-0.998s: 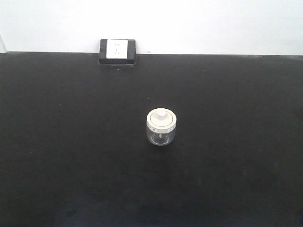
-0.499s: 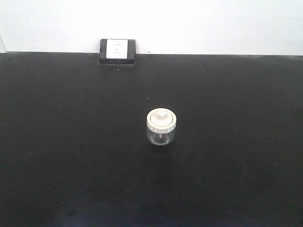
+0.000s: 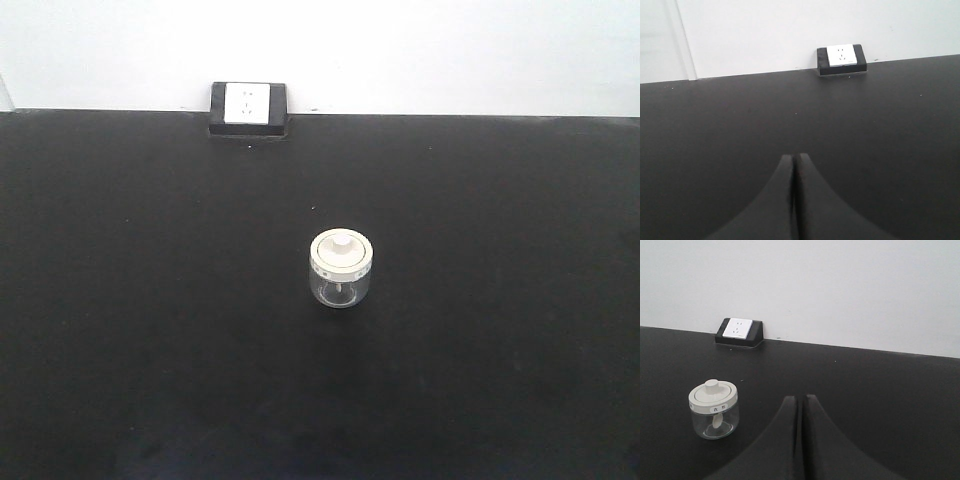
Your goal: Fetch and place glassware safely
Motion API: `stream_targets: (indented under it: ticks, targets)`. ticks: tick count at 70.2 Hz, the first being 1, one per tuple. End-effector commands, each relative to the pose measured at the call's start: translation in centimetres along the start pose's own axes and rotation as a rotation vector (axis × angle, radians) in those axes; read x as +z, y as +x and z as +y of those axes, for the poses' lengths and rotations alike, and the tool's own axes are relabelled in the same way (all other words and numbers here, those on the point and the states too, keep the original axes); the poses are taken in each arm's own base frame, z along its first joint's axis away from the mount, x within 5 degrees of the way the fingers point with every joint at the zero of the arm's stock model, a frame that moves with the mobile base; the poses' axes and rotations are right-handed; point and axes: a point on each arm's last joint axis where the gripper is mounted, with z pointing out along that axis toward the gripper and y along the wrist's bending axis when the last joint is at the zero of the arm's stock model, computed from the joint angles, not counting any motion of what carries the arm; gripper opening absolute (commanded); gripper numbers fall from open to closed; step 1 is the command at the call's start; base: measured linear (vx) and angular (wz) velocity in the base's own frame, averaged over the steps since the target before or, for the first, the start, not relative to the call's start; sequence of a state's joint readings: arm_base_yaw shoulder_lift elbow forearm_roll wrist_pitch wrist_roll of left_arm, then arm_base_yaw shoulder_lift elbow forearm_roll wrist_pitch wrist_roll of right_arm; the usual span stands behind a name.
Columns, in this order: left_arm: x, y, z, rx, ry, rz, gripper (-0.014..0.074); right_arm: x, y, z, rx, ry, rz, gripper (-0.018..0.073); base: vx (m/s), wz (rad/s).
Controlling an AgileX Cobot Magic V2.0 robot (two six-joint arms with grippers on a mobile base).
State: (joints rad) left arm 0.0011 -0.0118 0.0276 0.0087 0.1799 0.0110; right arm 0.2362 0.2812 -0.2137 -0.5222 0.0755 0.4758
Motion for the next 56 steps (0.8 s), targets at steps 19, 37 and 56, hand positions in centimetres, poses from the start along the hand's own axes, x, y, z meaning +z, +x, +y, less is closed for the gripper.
stream_targets:
  ticks: [19,37,56]
  targets:
    - [0.09,0.2,-0.05,-0.01,0.007,-0.061,-0.0007,-0.05,-1.35,0.19,-0.009,-0.024,-0.075,-0.0003,0.0,0.0]
    - [0.09,0.2,-0.05,-0.01,0.007,-0.061,-0.0007,-0.05,-1.35,0.19,-0.009,-0.024,-0.075,-0.0003,0.0,0.0]
    - [0.09,0.2,-0.05,-0.01,0.007,-0.061,-0.0007,-0.05,-1.36,-0.07,-0.006,0.009,-0.076,-0.0003,0.0,0.0]
